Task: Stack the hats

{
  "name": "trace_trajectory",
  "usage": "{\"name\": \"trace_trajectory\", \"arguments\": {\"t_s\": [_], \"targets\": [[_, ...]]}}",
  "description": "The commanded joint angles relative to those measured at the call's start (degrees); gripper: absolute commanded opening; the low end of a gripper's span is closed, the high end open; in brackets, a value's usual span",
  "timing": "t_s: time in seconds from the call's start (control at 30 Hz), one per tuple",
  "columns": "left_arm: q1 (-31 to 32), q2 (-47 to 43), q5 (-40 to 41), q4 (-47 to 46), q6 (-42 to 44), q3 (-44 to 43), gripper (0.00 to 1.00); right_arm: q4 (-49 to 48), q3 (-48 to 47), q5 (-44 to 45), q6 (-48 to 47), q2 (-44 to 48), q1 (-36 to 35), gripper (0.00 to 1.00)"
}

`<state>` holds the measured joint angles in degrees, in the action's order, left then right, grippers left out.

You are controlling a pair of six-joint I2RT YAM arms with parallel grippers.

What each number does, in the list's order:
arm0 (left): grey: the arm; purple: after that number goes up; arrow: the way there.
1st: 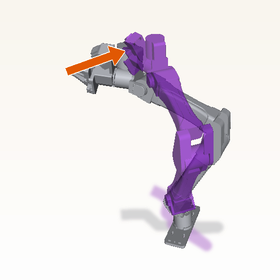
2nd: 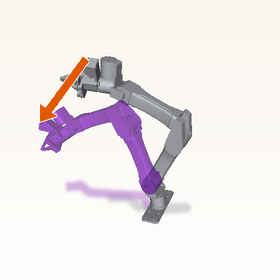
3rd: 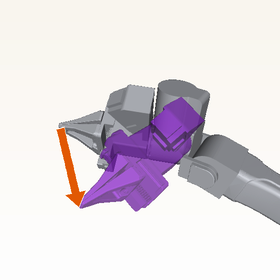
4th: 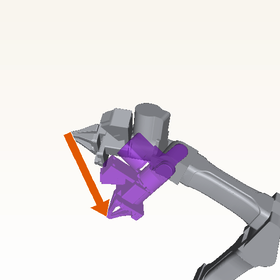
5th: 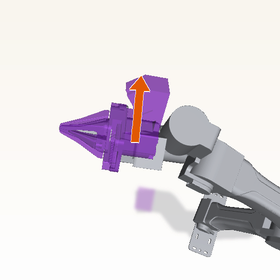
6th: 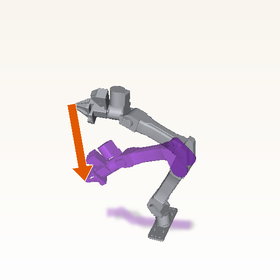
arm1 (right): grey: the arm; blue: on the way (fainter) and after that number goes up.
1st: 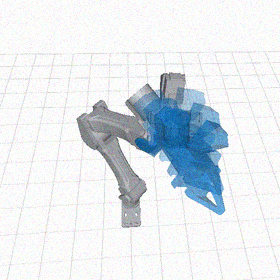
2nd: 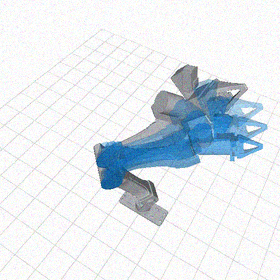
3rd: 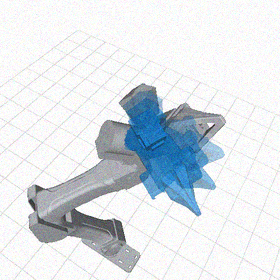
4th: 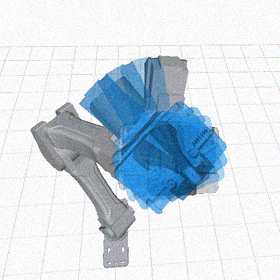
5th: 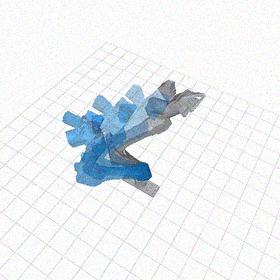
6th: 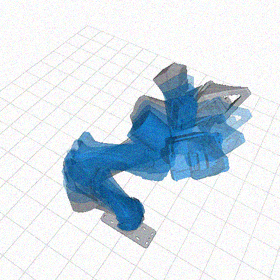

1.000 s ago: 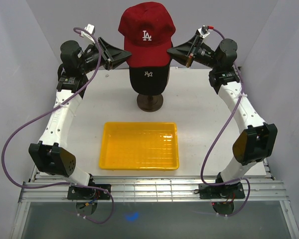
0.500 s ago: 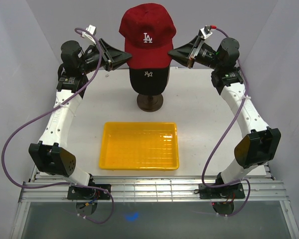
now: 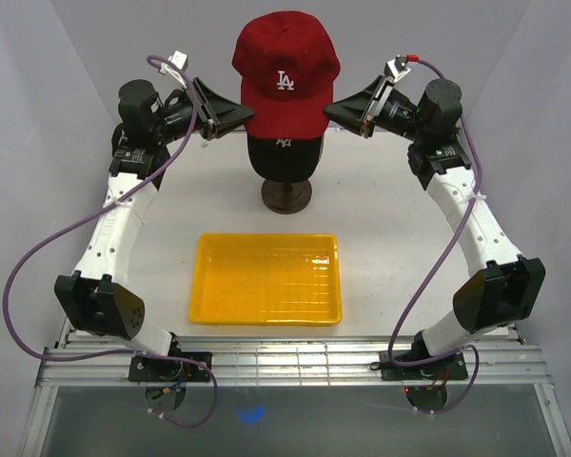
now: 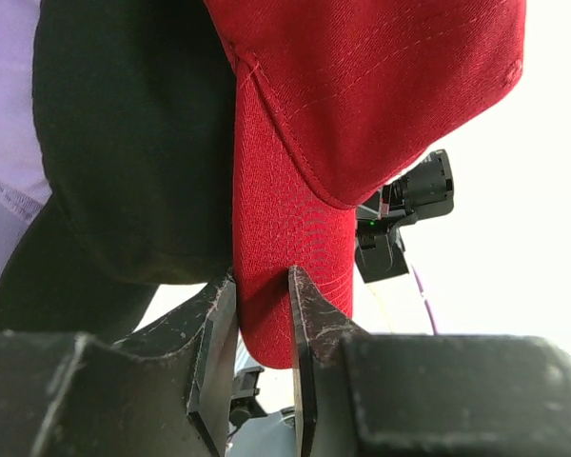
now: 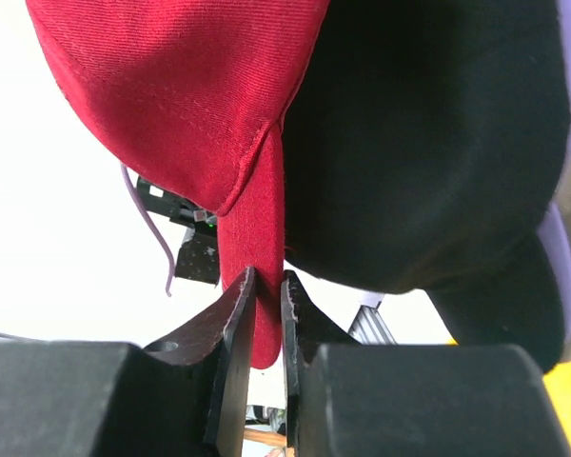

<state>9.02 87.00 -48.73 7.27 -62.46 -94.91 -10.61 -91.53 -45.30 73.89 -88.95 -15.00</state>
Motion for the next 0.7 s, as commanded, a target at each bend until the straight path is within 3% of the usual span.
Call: {"name": "trace_trajectory", "arguments": {"t_s": [0.0, 0.67], "targets": [[0.74, -3.59, -0.58, -0.06, 1.99, 1.22, 0.0, -1.34, 2.83, -0.23, -2.7, 2.9, -0.55, 0.18], [0.74, -8.6, 3.02, 1.43, 2.87, 13.79, 0.0, -1.61, 15.32, 1.53, -4.72, 5.8, -0.2, 0.11]]}}
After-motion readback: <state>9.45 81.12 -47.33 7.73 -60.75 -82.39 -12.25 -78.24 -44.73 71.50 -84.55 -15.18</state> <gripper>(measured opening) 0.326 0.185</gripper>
